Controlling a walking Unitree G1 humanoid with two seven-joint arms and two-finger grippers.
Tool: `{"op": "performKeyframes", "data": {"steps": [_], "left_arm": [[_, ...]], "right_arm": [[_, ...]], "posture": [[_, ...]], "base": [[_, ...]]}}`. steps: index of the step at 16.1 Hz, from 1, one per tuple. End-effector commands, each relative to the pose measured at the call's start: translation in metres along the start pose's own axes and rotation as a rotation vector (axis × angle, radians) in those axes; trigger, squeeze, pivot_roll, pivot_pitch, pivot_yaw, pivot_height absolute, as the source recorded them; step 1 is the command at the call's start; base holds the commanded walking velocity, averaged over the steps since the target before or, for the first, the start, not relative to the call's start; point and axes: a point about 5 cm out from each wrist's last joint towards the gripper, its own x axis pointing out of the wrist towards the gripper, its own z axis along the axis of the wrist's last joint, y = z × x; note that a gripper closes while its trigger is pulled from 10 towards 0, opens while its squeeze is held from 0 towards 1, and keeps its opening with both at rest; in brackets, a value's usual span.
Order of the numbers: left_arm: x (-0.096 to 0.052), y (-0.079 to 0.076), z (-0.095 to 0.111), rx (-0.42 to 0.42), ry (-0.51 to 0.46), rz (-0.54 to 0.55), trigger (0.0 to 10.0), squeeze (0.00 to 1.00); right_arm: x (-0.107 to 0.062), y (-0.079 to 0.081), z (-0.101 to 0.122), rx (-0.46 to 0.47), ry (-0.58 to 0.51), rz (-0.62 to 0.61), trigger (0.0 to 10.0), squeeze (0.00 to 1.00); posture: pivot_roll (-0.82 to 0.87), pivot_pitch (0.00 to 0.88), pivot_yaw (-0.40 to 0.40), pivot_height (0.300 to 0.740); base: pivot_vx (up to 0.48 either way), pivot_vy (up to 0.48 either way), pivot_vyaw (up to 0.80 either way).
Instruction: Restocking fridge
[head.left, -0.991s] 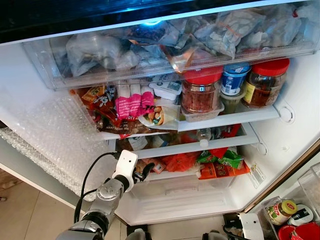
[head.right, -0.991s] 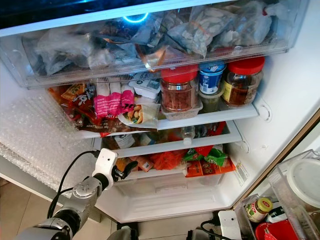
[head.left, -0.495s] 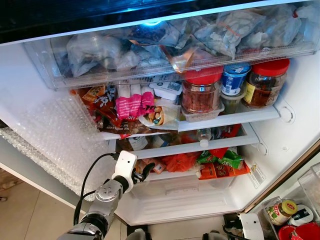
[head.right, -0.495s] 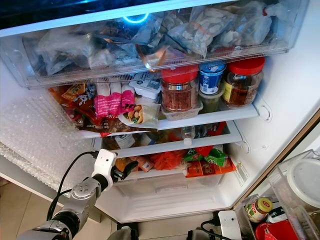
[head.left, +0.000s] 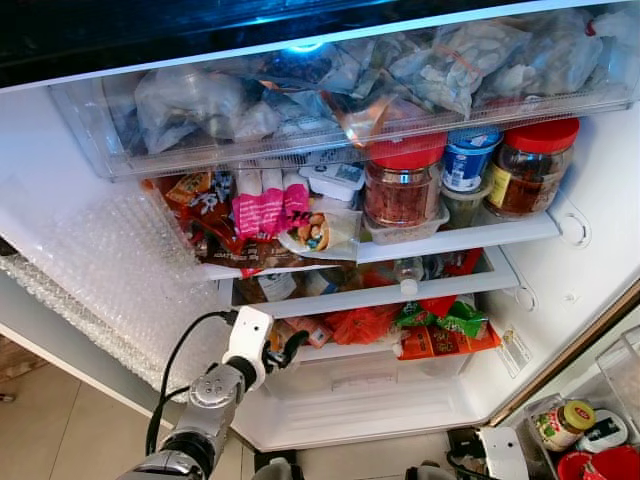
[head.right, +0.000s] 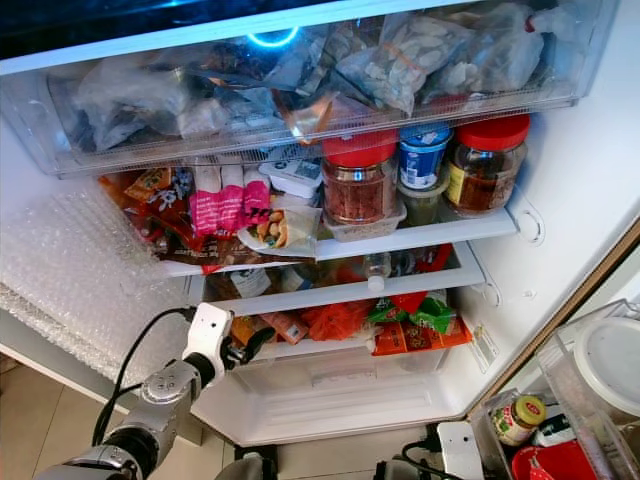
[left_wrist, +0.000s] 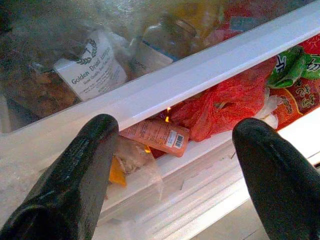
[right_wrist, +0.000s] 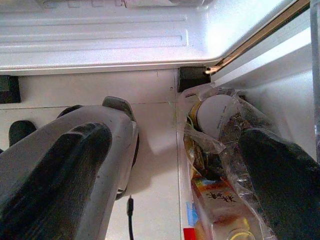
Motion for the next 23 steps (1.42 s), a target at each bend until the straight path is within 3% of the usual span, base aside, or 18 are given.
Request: {"op": "performKeyframes", "data": {"steps": [1, 12, 23], "left_arm": [[-0.004, 0.0042, -0.0038, 0.002, 0.011, 0.008, 10.0, 0.0], [-0.0036, 0.0052, -0.0025, 0.007, 0.009, 0.006, 10.0, 0.0], [-0.0041, 0.0049, -0.0036, 0.006, 0.012, 0.008, 10.0, 0.0]], "right_arm": [[-0.0028, 0.0043, -0.0175, 0.0, 0.063, 0.016, 10.0, 0.0], [-0.0024, 0.0041, -0.0159, 0.004, 0.061, 0.016, 10.0, 0.0], [-0.0025, 0.0037, -0.016, 0.003, 0.062, 0.016, 10.0, 0.0]], "posture": [[-0.04, 0.065, 0.105, 0.665], [-0.03, 0.085, 0.104, 0.665], [-0.03, 0.081, 0.1, 0.665]], "base": [[0.0, 0.0, 0.0], [0.0, 0.0, 0.0], [-0.269, 0.0, 0.0]]}}
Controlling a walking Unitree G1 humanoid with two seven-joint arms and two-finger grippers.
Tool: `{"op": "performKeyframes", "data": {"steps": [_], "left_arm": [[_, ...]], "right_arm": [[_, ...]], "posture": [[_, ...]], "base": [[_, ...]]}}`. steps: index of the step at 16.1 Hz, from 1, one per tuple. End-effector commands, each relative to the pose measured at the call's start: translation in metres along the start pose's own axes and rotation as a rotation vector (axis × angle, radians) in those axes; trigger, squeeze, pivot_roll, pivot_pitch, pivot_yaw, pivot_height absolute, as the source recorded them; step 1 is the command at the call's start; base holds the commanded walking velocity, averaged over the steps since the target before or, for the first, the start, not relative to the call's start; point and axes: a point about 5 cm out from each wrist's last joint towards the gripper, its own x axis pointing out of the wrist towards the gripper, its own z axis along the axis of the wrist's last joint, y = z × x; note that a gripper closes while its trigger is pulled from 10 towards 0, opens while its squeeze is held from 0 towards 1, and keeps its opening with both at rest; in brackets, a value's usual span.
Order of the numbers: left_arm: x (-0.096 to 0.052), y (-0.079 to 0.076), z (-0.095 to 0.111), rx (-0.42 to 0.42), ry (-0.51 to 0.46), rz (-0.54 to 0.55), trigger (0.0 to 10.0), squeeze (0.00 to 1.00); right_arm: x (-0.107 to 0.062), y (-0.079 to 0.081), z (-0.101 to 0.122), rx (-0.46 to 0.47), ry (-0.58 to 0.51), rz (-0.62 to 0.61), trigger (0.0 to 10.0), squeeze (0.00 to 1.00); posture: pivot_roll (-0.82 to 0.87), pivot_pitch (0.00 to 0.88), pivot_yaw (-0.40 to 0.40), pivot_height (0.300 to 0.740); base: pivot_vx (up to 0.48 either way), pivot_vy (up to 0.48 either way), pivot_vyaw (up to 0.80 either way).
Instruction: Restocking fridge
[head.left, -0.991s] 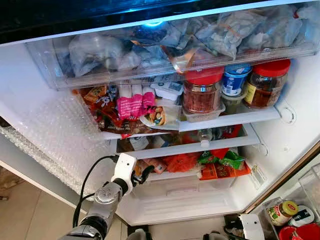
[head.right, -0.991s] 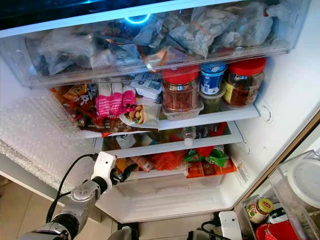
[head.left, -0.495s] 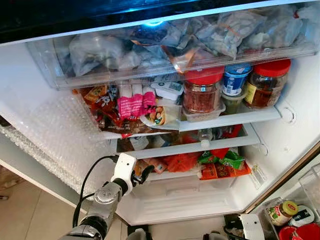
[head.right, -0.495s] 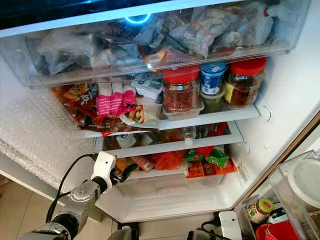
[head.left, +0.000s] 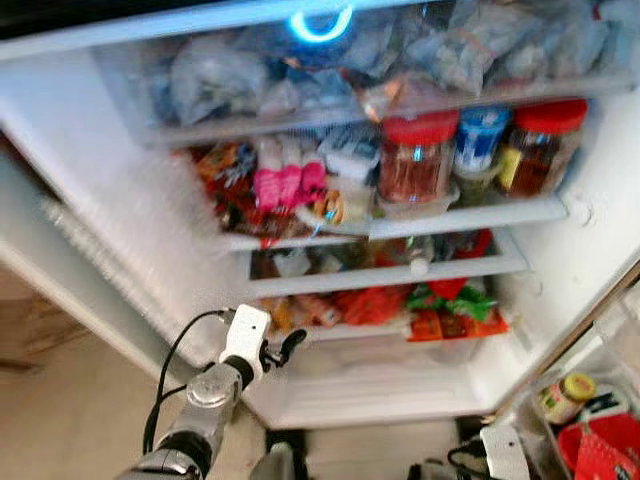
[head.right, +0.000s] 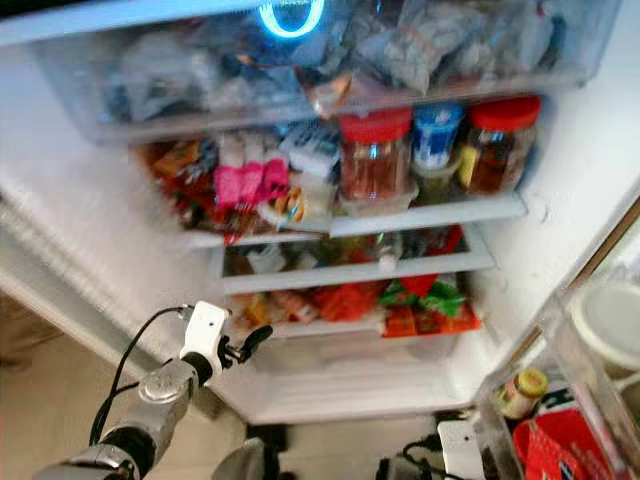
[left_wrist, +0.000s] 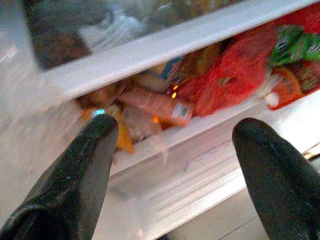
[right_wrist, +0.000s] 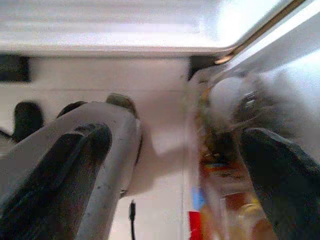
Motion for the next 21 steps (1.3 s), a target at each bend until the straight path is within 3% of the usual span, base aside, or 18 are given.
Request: {"op": "performKeyframes", "data": {"steps": [1, 5, 9, 12, 16, 19, 21], "left_arm": [[-0.002, 0.001, -0.003, 0.001, 0.01, 0.002, 10.0, 0.0], [-0.004, 0.003, -0.005, -0.001, 0.015, 0.013, 10.0, 0.0], [-0.015, 0.021, -0.018, -0.053, 0.075, 0.123, 10.0, 0.0], [-0.046, 0.04, -0.058, -0.077, 0.28, 0.262, 10.0, 0.0], [-0.092, 0.041, -0.11, -0.147, 0.549, 0.402, 10.0, 0.0], [-0.101, 0.033, -0.122, -0.172, 0.618, 0.426, 10.0, 0.0], [-0.099, 0.031, -0.122, -0.172, 0.62, 0.425, 10.0, 0.0]], "right_arm": [[-0.002, 0.005, -0.016, 0.004, 0.061, 0.013, 10.0, 0.0], [-0.003, 0.005, -0.017, 0.002, 0.061, 0.014, 10.0, 0.0], [-0.003, 0.005, -0.018, -0.001, 0.063, 0.016, 10.0, 0.0], [-0.003, 0.004, -0.019, -0.019, 0.068, 0.018, 10.0, 0.0], [-0.004, 0.001, -0.02, -0.026, 0.069, 0.015, 10.0, 0.0], [-0.004, -0.001, -0.018, -0.037, 0.063, 0.014, 10.0, 0.0], [-0.003, -0.002, -0.016, -0.038, 0.058, 0.014, 10.0, 0.0]], "posture": [[-0.03, 0.081, 0.099, 0.665], [-0.03, 0.076, 0.102, 0.665], [-0.04, 0.056, 0.108, 0.665], [-0.04, 0.045, 0.095, 0.665], [-0.04, 0.031, 0.071, 0.665], [-0.04, 0.037, 0.06, 0.665], [-0.03, 0.039, 0.053, 0.665]], "base": [[-0.277, 0.0, 0.0], [-0.278, 0.0, 0.0], [-0.139, 0.0, 0.0], [0.0, 0.0, 0.0], [0.0, 0.0, 0.0], [0.0, 0.0, 0.0], [0.0, 0.321, 0.0]]}}
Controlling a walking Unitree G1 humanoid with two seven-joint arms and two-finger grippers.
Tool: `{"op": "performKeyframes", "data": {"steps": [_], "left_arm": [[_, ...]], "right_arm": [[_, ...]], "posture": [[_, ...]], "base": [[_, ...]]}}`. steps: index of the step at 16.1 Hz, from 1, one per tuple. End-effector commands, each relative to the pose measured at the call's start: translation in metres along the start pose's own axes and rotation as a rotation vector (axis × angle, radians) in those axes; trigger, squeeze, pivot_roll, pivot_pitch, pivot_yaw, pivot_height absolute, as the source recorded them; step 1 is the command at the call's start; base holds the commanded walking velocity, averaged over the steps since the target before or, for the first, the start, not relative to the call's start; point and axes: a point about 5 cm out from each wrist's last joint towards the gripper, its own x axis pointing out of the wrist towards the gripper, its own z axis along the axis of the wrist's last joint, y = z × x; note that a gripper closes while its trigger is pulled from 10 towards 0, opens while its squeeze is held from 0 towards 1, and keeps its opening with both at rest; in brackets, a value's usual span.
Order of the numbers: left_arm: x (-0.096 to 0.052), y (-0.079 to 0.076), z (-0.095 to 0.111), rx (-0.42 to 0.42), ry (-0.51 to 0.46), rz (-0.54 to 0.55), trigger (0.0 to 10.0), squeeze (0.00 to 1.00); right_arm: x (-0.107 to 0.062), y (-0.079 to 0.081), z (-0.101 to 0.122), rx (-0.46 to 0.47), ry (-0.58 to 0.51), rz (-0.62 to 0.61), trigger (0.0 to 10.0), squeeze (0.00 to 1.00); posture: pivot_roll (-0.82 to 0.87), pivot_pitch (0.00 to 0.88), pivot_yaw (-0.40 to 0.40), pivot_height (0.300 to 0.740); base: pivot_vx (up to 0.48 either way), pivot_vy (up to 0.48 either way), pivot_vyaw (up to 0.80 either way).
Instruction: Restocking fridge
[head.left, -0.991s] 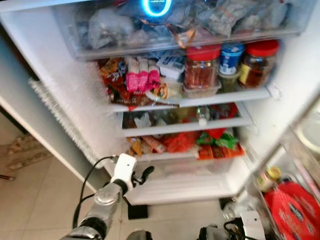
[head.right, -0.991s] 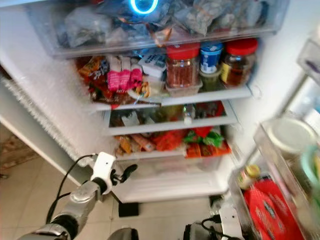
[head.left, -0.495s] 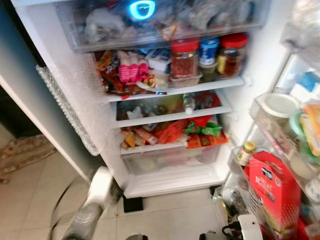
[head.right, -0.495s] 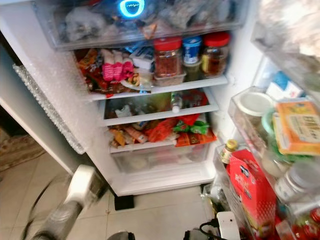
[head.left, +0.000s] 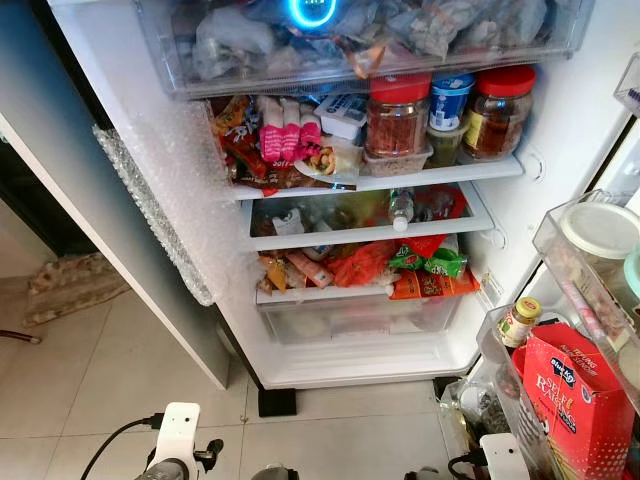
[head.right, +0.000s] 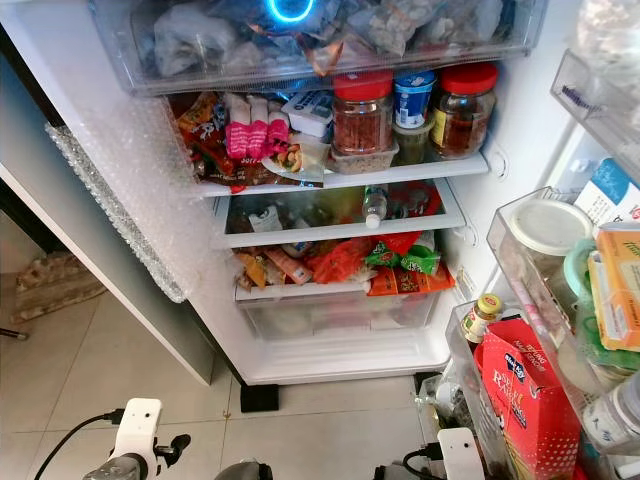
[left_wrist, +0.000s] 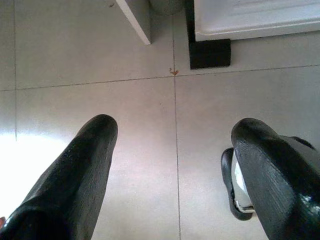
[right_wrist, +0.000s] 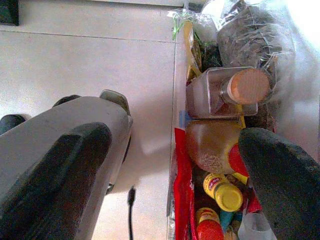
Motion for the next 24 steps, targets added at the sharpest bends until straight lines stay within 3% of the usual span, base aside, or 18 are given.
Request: {"op": "performKeyframes", "data": {"steps": [1, 5, 9, 24], "left_arm": [[-0.002, 0.001, -0.009, -0.023, 0.04, 0.019, 10.0, 0.0], [-0.001, -0.006, -0.012, -0.008, 0.062, 0.002, 10.0, 0.0], [-0.003, -0.004, -0.019, -0.009, 0.084, 0.009, 10.0, 0.0], [0.0, -0.014, -0.011, -0.016, 0.073, -0.013, 10.0, 0.0]], "right_arm": [[-0.001, 0.001, -0.008, -0.003, 0.032, 0.008, 10.0, 0.0], [-0.001, 0.001, -0.006, 0.001, 0.026, 0.015, 10.0, 0.0], [-0.001, 0.001, -0.007, -0.001, 0.032, 0.019, 10.0, 0.0], [-0.001, 0.0, -0.005, 0.0, 0.04, 0.045, 10.0, 0.0]], "posture": [[-0.03, 0.039, 0.052, 0.665], [-0.02, 0.037, 0.048, 0.665], [-0.01, 0.058, 0.045, 0.665], [-0.02, 0.059, 0.038, 0.665]], "base": [[0.0, 0.379, 0.0], [0.0, 0.376, 0.0], [0.0, 0.369, 0.0], [0.0, 0.359, 0.0]]}}
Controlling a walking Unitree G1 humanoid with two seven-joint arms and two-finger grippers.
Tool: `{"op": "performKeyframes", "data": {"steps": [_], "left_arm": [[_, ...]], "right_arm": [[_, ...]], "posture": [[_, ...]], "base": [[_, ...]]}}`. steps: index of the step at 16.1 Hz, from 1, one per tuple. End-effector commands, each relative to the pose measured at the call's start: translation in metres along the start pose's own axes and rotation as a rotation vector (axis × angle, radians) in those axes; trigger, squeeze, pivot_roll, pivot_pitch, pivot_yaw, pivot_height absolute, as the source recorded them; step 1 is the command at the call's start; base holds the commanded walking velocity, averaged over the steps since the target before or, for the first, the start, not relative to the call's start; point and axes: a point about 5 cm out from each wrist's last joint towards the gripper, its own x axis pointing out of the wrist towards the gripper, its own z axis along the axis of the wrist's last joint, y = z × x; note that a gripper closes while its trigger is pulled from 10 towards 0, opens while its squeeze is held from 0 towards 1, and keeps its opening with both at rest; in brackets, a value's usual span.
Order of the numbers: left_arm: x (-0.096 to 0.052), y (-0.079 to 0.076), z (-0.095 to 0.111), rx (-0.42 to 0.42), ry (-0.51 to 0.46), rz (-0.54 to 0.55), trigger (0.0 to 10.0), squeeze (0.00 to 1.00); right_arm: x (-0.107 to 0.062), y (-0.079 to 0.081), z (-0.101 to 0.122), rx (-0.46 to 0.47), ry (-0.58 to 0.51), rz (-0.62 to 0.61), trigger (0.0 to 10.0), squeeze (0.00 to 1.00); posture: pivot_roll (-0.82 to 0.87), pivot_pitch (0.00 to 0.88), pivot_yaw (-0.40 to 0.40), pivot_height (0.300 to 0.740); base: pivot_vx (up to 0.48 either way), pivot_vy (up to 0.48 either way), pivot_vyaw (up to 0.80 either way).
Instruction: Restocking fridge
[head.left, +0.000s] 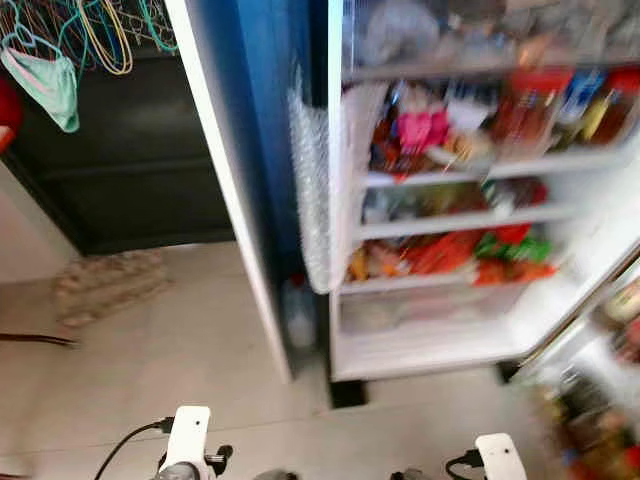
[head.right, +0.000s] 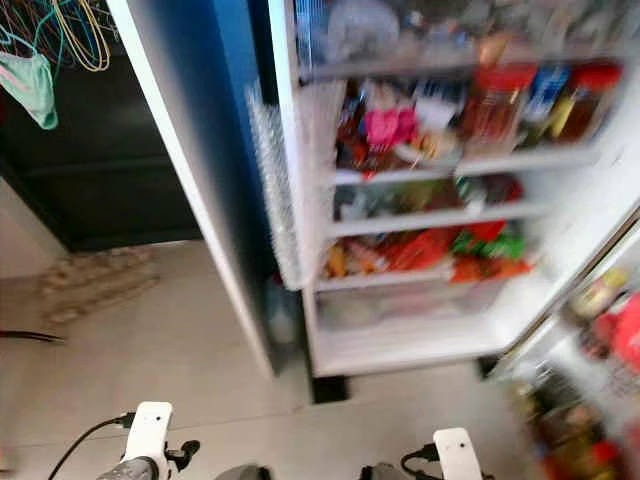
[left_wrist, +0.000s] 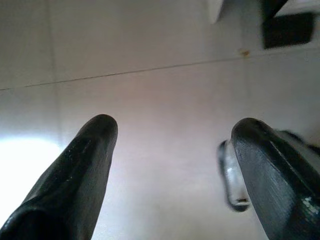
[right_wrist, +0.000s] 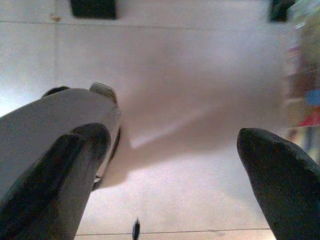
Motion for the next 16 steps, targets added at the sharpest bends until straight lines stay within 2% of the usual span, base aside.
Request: {"op": "performKeyframes", "data": {"steps": [1, 6, 7, 11, 13, 16], "left_arm": [[-0.001, 0.001, -0.005, -0.003, 0.027, 0.007, 10.0, 0.0], [0.0, 0.0, -0.002, 0.007, 0.015, -0.003, 10.0, 0.0], [-0.002, 0.001, -0.009, 0.004, 0.019, -0.004, 10.0, 0.0], [-0.005, 0.003, -0.019, -0.006, 0.029, 0.0, 10.0, 0.0], [-0.006, 0.003, -0.024, -0.007, 0.041, -0.004, 10.0, 0.0], [-0.008, 0.004, -0.03, 0.001, 0.051, -0.009, 10.0, 0.0]], "right_arm": [[-0.001, 0.001, -0.005, 0.015, 0.015, 0.005, 10.0, 0.0], [-0.001, 0.002, -0.005, 0.02, 0.015, 0.015, 10.0, 0.0], [-0.001, 0.001, -0.005, 0.021, 0.016, 0.013, 10.0, 0.0], [-0.001, -0.001, -0.005, 0.002, 0.023, 0.006, 10.0, 0.0], [-0.001, 0.001, -0.006, 0.031, 0.02, 0.004, 10.0, 0.0], [-0.001, 0.003, -0.009, 0.029, 0.017, 0.001, 10.0, 0.0]], "posture": [[-0.02, 0.059, 0.038, 0.669], [-0.01, 0.059, 0.039, 0.723], [-0.01, 0.056, 0.039, 0.738], [0.0, 0.041, 0.029, 0.74], [-0.01, 0.019, 0.035, 0.74], [-0.02, 0.0, 0.048, 0.74]], "base": [[0.0, 0.315, 0.0], [0.0, 0.0, 0.0], [0.0, 0.0, 0.0], [0.0, 0.0, 0.0], [0.0, 0.0, 0.0], [0.0, 0.304, 0.0]]}}
